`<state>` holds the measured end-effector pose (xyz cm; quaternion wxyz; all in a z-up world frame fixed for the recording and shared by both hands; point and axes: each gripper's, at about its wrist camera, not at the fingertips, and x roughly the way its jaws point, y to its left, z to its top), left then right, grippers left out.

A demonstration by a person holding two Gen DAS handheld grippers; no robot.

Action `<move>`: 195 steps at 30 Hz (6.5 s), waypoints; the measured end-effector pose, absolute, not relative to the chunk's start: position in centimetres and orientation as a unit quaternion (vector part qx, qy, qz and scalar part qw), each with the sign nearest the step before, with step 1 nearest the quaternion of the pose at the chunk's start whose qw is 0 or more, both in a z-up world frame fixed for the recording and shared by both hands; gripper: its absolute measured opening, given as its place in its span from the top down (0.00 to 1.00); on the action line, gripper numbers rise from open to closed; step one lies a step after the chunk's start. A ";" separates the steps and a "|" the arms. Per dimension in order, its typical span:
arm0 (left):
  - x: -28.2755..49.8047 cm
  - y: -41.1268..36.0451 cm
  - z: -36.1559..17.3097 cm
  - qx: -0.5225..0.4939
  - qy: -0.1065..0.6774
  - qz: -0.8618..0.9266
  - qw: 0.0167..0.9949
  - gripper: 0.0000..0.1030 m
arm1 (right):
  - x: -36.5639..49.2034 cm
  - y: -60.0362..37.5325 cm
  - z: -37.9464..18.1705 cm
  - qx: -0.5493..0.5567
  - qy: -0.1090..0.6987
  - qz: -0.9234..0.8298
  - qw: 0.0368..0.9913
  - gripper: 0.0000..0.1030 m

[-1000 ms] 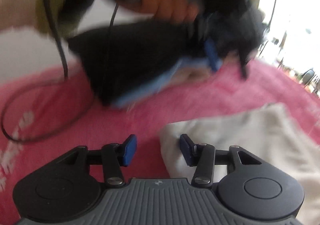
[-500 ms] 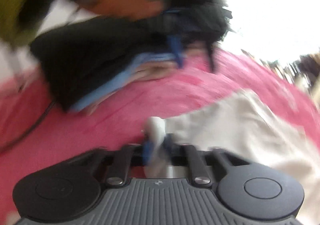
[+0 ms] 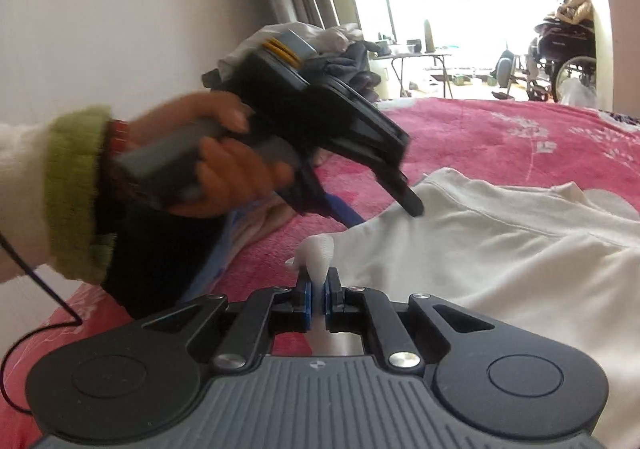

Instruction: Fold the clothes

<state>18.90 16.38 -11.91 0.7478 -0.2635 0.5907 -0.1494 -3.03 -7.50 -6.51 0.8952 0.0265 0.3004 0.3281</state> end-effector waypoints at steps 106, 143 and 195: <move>-1.4 -13.1 -7.2 0.064 0.389 -0.435 0.810 0.56 | 1.8 -42.2 -6.7 0.201 0.380 0.020 0.903 0.93; -3.2 -14.0 -7.6 0.116 0.364 -0.446 0.809 0.54 | 10.2 -44.7 -8.9 0.172 0.366 -0.011 0.915 0.94; -5.5 -9.1 -6.9 0.091 0.362 -0.427 0.823 0.53 | -7.4 -40.5 -6.4 0.112 0.453 -0.052 0.883 0.98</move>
